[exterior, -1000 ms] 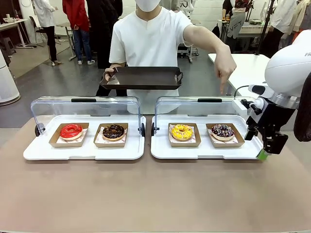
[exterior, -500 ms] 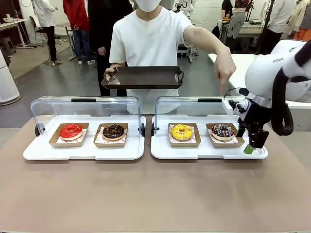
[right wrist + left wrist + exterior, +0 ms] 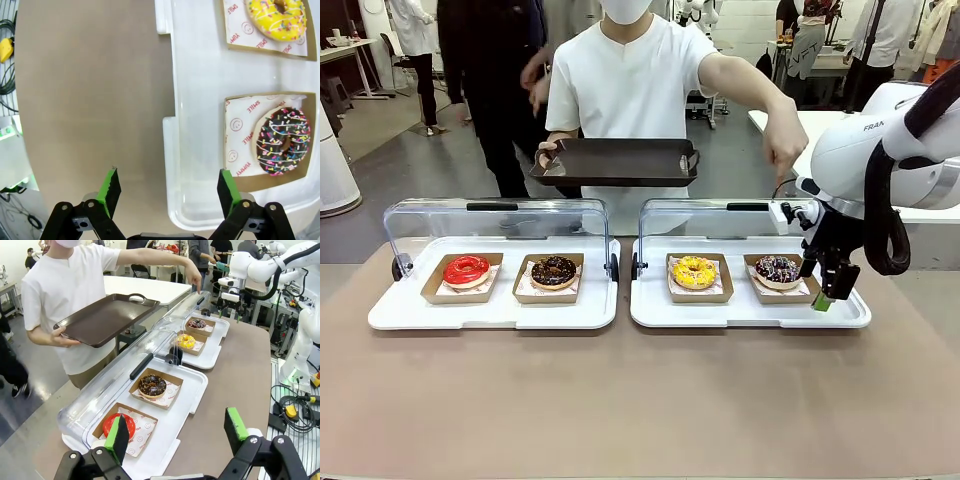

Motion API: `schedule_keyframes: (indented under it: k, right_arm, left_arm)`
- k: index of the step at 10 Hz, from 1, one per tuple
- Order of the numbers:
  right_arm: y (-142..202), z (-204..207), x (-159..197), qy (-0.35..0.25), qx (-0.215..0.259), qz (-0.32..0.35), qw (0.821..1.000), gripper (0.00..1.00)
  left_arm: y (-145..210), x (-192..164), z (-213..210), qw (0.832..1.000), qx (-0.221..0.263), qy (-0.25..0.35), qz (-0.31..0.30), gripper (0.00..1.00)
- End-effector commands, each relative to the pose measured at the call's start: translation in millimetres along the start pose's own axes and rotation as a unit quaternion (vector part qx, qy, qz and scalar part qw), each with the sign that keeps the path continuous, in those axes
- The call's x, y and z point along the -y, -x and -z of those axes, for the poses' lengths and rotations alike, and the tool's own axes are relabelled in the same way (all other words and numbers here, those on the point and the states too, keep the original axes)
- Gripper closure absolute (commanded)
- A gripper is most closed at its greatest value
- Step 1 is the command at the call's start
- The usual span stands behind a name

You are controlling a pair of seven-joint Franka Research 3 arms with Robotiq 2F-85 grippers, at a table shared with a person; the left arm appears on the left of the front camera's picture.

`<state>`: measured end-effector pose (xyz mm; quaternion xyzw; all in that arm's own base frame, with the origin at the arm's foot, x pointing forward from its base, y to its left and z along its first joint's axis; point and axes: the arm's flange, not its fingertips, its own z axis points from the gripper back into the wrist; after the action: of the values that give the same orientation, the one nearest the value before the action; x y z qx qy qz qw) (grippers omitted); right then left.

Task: Provide the desired donut to the person.
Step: Pick up and lift the Paper togo box containing the Donut pointed at by the person.

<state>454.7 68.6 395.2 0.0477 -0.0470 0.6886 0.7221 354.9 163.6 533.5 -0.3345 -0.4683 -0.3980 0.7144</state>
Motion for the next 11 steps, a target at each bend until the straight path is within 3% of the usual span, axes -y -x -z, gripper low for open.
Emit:
schedule_keyframes:
  k: [1,5,11]
  right_arm:
    - [4.6,-0.6,-3.2,-0.004,0.002,-0.007,1.0,0.0]
    - [0.1,6.6,8.3,0.031,-0.014,-0.016,0.999,0.0]
    - [22.5,27.8,29.2,0.016,-0.001,-0.005,1.0,0.0]
  left_arm:
    - [-0.9,-0.2,-1.0,1.0,0.007,0.001,0.003,0.0]
    - [-0.9,-0.2,-1.0,1.0,0.007,0.001,0.003,0.0]
    - [-0.9,-0.2,-1.0,1.0,0.007,0.001,0.003,0.0]
